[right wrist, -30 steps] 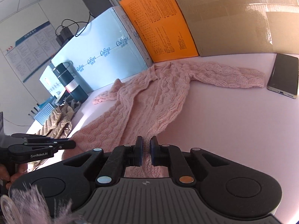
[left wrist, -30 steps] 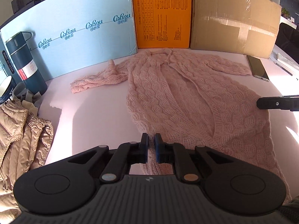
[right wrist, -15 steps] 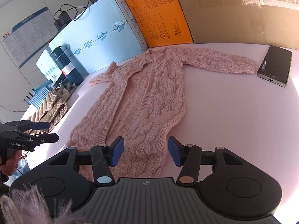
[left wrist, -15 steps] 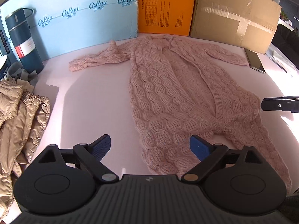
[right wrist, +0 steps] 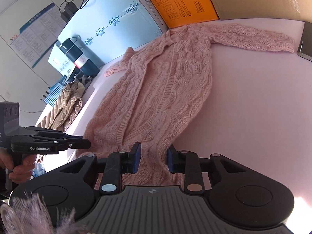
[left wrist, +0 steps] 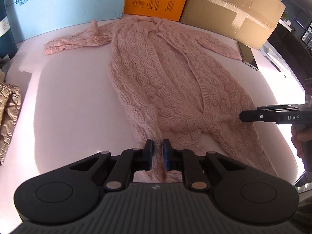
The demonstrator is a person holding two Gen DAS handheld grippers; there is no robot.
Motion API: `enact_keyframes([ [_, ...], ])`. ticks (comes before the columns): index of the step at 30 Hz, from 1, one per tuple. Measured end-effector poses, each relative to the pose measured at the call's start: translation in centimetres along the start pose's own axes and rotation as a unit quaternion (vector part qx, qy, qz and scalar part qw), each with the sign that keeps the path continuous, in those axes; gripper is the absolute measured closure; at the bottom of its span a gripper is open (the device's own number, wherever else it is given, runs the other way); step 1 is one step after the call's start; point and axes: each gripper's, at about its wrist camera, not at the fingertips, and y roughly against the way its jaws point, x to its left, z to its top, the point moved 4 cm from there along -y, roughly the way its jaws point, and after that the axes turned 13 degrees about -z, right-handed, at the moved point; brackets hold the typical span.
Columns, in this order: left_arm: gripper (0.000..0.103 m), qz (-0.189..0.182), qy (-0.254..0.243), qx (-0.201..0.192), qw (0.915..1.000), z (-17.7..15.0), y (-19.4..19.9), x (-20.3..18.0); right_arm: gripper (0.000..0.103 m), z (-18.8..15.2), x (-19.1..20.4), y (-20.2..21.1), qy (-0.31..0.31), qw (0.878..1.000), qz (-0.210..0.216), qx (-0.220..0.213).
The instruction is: Fold clothes
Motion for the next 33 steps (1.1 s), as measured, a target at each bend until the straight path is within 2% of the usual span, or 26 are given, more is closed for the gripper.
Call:
enact_keyframes([
  [1,0.092,0.016,0.002,0.005,0.9999,-0.3,0.7,0.7,0.07,-0.1,-0.2,0.2,-0.006,1.0,-0.002,0.002],
  [2,0.087,0.032,0.004,0.01,0.9994,-0.5,1.3,1.4,0.049,-0.1,-0.2,0.6,-0.005,1.0,-0.016,0.004],
  [3,0.075,0.042,0.009,0.018,0.9989,-1.1,2.0,2.0,0.042,-0.3,-0.4,1.0,-0.002,1.0,-0.03,0.001],
  [4,0.067,0.039,0.016,0.022,0.9989,-1.7,2.6,2.3,0.04,-0.6,-0.5,1.5,0.001,0.999,-0.033,-0.003],
  [6,0.035,0.0,0.035,0.027,0.999,-3.3,3.6,1.9,0.04,-1.3,-0.5,2.7,0.007,1.0,-0.017,0.001],
  [7,0.031,-0.03,0.045,0.03,0.9981,-4.2,3.8,1.4,0.04,-1.7,-0.6,3.2,0.009,1.0,-0.009,0.003],
  [10,0.029,-0.109,0.078,0.042,0.99,-6.4,3.3,-1.3,0.038,-3.0,-0.3,4.1,0.004,1.0,0.006,0.01],
  [12,0.029,-0.159,0.116,0.052,0.9791,-7.2,2.1,-3.0,0.034,-3.9,-0.1,4.8,0.0,1.0,0.017,0.014],
  [15,0.029,-0.232,0.199,0.07,0.9494,-7.5,0.0,-5.1,0.033,-5.2,0.2,5.7,-0.005,0.999,0.032,0.021],
  [17,0.028,-0.249,0.223,0.073,0.9396,-7.5,-0.8,-6.0,0.033,-6.0,0.4,6.3,-0.008,0.999,0.043,0.025],
  [19,0.028,-0.241,0.245,0.067,0.9368,-7.2,-1.7,-6.2,0.032,-6.1,0.9,6.4,-0.004,0.998,0.049,0.024],
  [20,0.03,-0.236,0.258,0.059,0.935,-7.1,-1.9,-6.1,0.032,-6.1,1.1,6.4,-0.002,0.998,0.052,0.024],
  [22,0.059,-0.226,0.275,0.041,0.9337,-7.0,-2.0,-6.0,0.031,-6.2,1.4,6.4,0.001,0.998,0.057,0.025],
  [23,0.086,-0.218,0.273,0.037,0.9363,-6.9,-1.7,-6.0,0.031,-6.3,1.5,6.3,0.003,0.998,0.058,0.027],
  [24,0.095,-0.21,0.266,0.029,0.9403,-6.9,-1.2,-5.9,0.031,-6.5,1.6,6.3,0.003,0.998,0.059,0.029],
  [27,0.095,-0.194,0.227,0.011,0.9543,-6.8,1.2,-5.6,0.03,-7.0,1.7,6.4,0.006,0.996,0.074,0.044],
  [30,0.095,-0.174,0.168,0.024,0.9699,-7.5,4.1,-5.0,0.026,-7.8,1.8,6.7,0.011,0.993,0.092,0.069],
  [33,0.095,-0.148,0.136,0.057,0.9779,-9.3,5.9,-3.6,0.024,-8.5,1.6,7.3,0.014,0.991,0.103,0.087],
])
